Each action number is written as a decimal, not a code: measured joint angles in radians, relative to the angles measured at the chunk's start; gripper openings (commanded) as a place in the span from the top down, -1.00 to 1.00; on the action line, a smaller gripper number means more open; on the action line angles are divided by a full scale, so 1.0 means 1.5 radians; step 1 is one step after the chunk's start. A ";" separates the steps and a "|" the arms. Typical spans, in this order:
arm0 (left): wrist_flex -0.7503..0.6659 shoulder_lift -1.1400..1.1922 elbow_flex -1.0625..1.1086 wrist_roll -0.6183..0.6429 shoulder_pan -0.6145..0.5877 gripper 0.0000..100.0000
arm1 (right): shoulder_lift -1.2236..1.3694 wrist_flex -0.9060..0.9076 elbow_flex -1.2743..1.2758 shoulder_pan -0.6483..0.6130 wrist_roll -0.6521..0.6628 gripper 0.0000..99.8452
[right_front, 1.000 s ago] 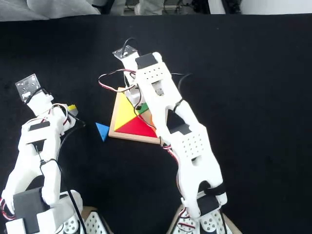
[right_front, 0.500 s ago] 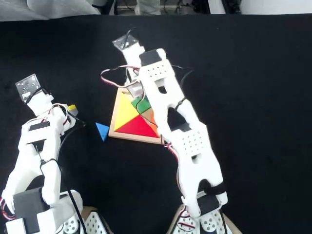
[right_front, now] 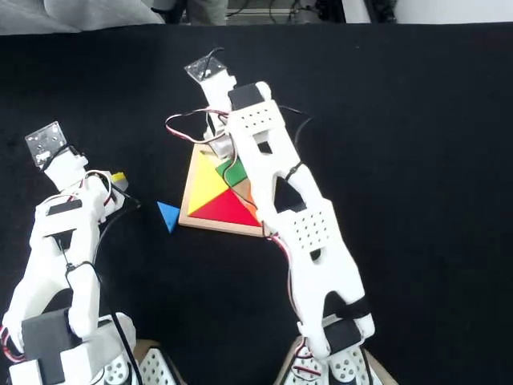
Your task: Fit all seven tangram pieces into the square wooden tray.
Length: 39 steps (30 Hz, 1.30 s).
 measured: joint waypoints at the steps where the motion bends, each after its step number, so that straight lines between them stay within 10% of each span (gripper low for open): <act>1: 0.000 0.000 0.000 0.000 0.000 0.48 | 0.007 0.000 0.000 -0.001 0.000 0.98; 39: -0.001 0.000 0.000 0.000 0.000 0.48 | 0.028 0.152 -0.047 -0.071 0.160 0.98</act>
